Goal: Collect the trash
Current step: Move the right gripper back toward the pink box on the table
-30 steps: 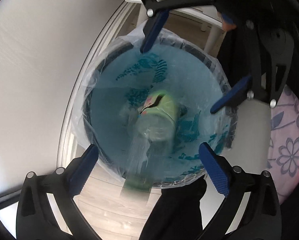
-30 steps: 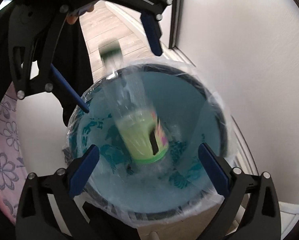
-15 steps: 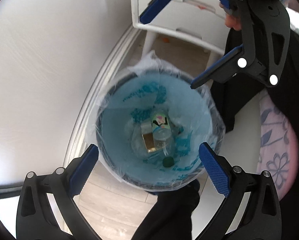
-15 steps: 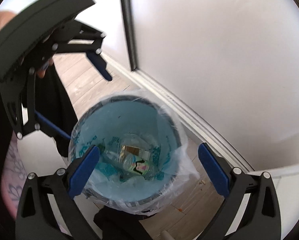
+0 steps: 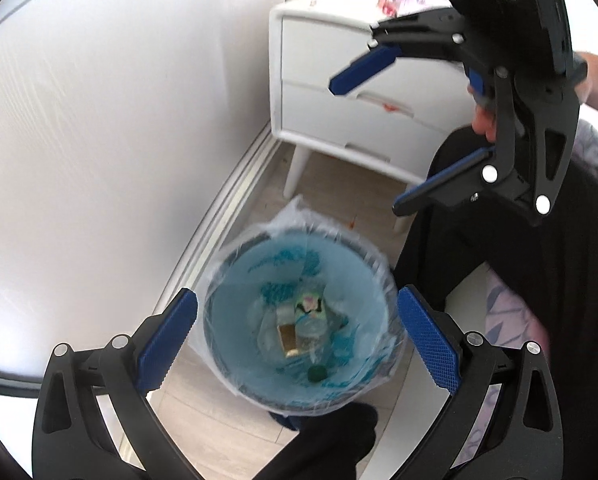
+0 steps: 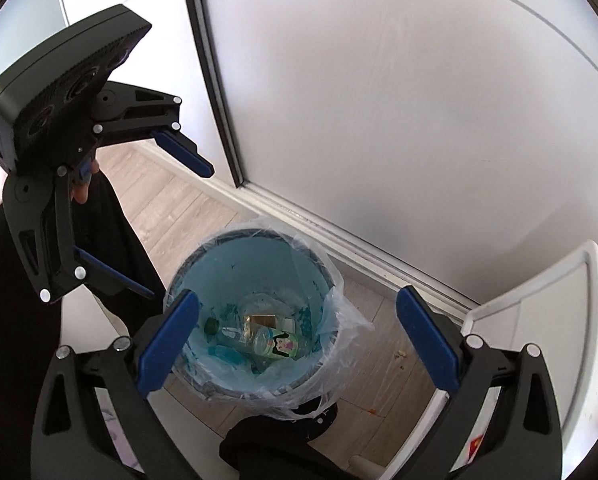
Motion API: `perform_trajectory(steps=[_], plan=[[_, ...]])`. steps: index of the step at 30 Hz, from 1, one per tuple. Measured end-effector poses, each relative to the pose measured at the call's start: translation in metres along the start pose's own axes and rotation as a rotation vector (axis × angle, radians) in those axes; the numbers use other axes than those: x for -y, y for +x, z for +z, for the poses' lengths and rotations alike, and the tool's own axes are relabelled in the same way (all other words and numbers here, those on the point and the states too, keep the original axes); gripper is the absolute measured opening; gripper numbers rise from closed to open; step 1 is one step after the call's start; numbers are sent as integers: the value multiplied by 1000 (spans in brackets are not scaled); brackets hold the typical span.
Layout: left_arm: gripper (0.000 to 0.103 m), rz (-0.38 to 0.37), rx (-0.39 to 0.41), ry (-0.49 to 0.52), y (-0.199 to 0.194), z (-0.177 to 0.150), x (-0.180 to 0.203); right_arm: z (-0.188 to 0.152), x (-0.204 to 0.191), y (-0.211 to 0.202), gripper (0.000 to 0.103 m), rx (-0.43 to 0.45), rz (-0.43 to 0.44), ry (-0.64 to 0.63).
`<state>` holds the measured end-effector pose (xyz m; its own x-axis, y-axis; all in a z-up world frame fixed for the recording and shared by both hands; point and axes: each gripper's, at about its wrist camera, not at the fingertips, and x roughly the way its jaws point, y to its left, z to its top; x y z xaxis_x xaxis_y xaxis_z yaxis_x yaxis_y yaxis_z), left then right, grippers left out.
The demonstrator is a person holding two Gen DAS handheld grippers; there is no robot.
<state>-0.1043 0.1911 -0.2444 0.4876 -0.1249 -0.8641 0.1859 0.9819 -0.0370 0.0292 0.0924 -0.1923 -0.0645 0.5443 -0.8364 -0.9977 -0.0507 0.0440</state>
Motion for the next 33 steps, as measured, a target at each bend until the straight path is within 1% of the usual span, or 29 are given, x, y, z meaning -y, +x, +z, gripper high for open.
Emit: perform_trajectory(steps=[5, 7, 11, 17, 24, 30, 33], plan=[[97, -11, 67, 29, -18, 25, 9, -9, 14, -36, 96, 60, -28, 88], [97, -17, 83, 57, -23, 37, 16, -14, 24, -56, 96, 94, -45, 140], [97, -40, 116, 130, -27, 66, 33, -30, 49, -97, 96, 152, -108, 226], [97, -89, 154, 215, -24, 115, 57, -66, 81, -165, 97, 217, -238, 334], [97, -138, 208, 286, -15, 174, 89, -113, 109, -222, 96, 237, -340, 443], [97, -147, 265, 303, -13, 219, 111, -147, 137, -255, 97, 291, -395, 572], [97, -140, 289, 293, -9, 244, 115, -159, 154, -270, 97, 340, -400, 633]])
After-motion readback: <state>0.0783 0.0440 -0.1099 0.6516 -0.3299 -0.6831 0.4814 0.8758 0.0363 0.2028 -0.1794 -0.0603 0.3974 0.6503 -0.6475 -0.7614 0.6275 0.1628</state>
